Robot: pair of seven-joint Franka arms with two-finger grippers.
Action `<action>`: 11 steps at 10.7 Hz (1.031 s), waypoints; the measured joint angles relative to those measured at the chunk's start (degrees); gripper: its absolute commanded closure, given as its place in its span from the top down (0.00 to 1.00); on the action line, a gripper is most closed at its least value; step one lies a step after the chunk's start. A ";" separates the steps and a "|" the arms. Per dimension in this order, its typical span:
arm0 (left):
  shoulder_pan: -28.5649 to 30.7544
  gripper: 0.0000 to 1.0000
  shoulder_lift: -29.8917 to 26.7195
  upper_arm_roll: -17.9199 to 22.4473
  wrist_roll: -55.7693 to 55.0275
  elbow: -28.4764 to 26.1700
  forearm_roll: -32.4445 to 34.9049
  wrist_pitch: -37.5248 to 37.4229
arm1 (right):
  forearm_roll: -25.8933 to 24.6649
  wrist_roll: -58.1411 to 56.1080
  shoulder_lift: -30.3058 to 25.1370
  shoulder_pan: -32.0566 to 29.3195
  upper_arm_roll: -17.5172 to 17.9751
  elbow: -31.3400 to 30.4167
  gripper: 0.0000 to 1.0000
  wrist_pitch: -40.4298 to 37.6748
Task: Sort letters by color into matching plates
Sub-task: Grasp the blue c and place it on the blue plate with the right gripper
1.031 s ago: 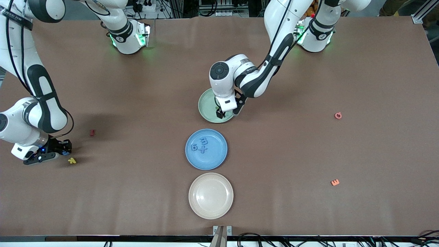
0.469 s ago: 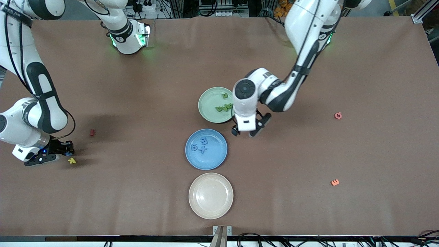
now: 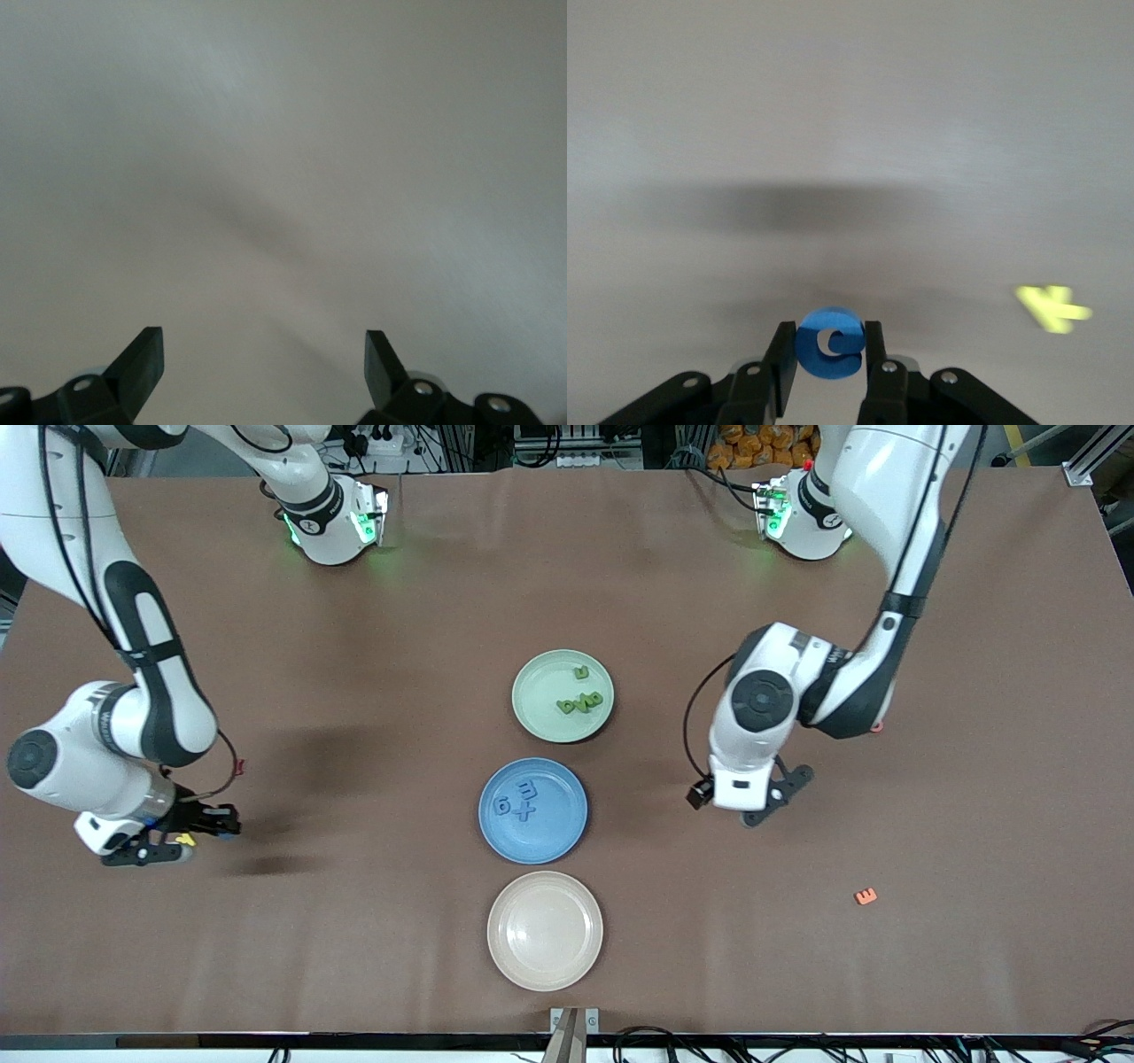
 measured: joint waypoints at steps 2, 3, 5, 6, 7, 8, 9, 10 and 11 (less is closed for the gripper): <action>3.74 1.00 -0.10 -0.07 5.49 -0.20 0.00 -0.45 | 0.77 10.85 -0.19 4.08 1.82 0.48 0.24 0.01; 5.36 1.00 -0.35 -0.09 8.88 -0.18 0.00 -1.61 | 1.98 14.91 -0.26 6.39 2.10 0.75 0.24 0.01; 9.20 1.00 -2.50 -0.36 17.80 0.01 0.00 -5.39 | 4.42 22.40 -0.27 12.14 2.28 1.40 0.24 0.01; 11.03 1.00 -4.23 -0.49 22.52 -0.17 -0.01 -7.98 | 4.78 26.86 -0.27 15.18 2.29 1.81 0.25 0.01; 12.64 1.00 -5.94 -0.58 26.61 -1.09 -0.07 -9.74 | 4.92 31.81 -0.26 18.07 2.30 2.29 0.25 0.01; 13.96 1.00 -7.72 -0.65 29.24 -2.88 -0.34 -10.32 | 5.11 37.26 -0.23 20.74 2.30 2.95 0.25 0.04; 15.55 1.00 -10.06 -0.96 32.38 -5.58 -1.47 -10.33 | 5.19 42.11 -0.07 23.31 2.30 3.86 0.25 0.04; 17.42 1.00 -13.21 -1.30 37.04 -8.76 -3.65 -10.32 | 5.23 46.22 0.44 26.01 2.31 5.11 0.25 0.04; 18.79 1.00 -16.67 -1.41 40.85 -11.63 -5.40 -10.31 | 5.25 49.74 1.49 28.55 2.31 6.57 0.25 0.04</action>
